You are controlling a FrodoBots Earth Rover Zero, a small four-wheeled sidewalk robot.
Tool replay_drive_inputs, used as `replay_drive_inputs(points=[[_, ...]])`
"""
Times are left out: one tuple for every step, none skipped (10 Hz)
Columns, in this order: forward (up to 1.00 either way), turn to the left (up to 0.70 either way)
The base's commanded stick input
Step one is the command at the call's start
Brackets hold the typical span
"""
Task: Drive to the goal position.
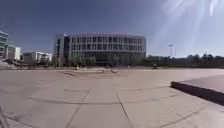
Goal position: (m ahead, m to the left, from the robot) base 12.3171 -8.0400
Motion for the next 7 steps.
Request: replay_drive_inputs(points=[[0.7,0.0],[0.7,0.0],[0.7,0.0],[0.7,0.0],[0.7,0.0],[0.7,0.0],[0.7,0.0]])
